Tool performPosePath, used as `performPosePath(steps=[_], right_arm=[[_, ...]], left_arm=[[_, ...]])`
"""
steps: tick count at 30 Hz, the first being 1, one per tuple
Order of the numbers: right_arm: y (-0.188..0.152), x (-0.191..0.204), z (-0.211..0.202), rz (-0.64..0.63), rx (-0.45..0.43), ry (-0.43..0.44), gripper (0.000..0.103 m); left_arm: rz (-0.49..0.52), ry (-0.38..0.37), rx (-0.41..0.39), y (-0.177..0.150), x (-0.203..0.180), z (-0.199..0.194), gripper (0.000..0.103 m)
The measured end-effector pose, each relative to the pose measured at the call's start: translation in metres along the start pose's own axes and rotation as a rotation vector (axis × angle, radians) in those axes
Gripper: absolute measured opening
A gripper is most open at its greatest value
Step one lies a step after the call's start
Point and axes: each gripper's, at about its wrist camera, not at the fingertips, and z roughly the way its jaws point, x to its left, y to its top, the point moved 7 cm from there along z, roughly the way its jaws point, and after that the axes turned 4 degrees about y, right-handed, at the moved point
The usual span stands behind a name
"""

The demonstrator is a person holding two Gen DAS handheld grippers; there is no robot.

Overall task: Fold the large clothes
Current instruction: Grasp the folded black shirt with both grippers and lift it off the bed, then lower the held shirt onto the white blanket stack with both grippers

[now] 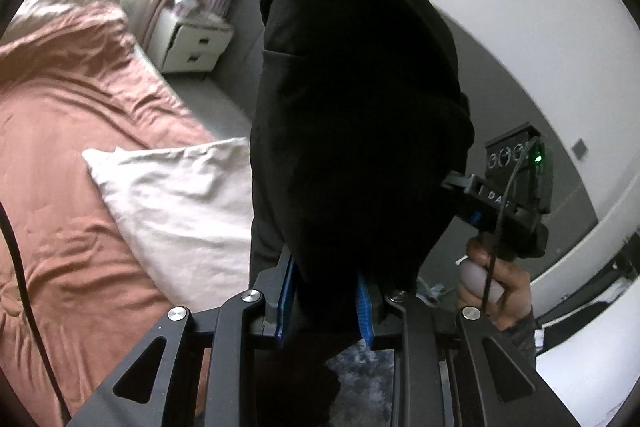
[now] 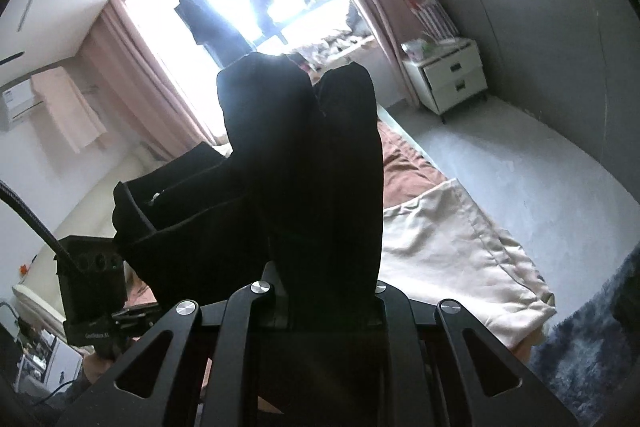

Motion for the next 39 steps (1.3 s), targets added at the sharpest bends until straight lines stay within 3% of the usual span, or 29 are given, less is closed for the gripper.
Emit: performPosePath(steps=[8, 13, 16, 18, 20, 22, 24, 26, 30, 35, 36, 37, 39], right_arm=[[0.000, 0.001, 0.104, 0.031, 0.087, -0.073, 0.012], [-0.006, -0.017, 0.176, 0.110, 0.188, -0.187, 0.021], [-0.020, -0.031, 0.210, 0.177, 0.235, -0.263, 0.035], [-0.026, -0.029, 0.215, 0.187, 0.218, -0.274, 0.070], [-0.028, -0.019, 0.208, 0.195, 0.186, -0.260, 0.079], [-0.032, -0.011, 0.189, 0.190, 0.162, -0.283, 0.079], [-0.040, -0.006, 0.159, 0.207, 0.127, -0.292, 0.079], [-0.052, 0.005, 0.125, 0.218, 0.067, -0.264, 0.079], [-0.094, 0.022, 0.048, 0.222, -0.034, -0.284, 0.079], [-0.149, 0.017, -0.005, 0.318, -0.097, -0.335, 0.079], [-0.159, 0.016, -0.014, 0.345, -0.113, -0.342, 0.079], [-0.173, 0.015, -0.030, 0.381, -0.142, -0.358, 0.079], [-0.192, 0.015, -0.041, 0.438, -0.201, -0.348, 0.079]], left_arm=[[-0.101, 0.030, 0.041, 0.022, 0.081, 0.048, 0.028], [-0.167, 0.070, 0.095, 0.026, 0.136, 0.086, 0.030], [-0.231, 0.099, 0.163, 0.022, 0.173, 0.117, 0.042], [-0.269, 0.098, 0.183, 0.018, 0.190, 0.127, 0.047], [-0.278, 0.075, 0.178, 0.016, 0.198, 0.127, 0.057], [-0.262, 0.104, 0.148, 0.017, 0.204, 0.119, 0.070], [-0.249, 0.143, 0.096, 0.022, 0.211, 0.105, 0.071], [-0.261, 0.130, 0.071, 0.027, 0.215, 0.094, 0.071], [-0.251, 0.134, 0.073, 0.024, 0.216, 0.091, 0.071], [-0.206, 0.121, 0.111, 0.023, 0.210, 0.114, 0.058], [-0.199, 0.119, 0.121, 0.023, 0.209, 0.121, 0.052], [-0.191, 0.124, 0.132, 0.022, 0.208, 0.125, 0.045], [-0.161, 0.157, 0.157, 0.024, 0.212, 0.136, 0.042]])
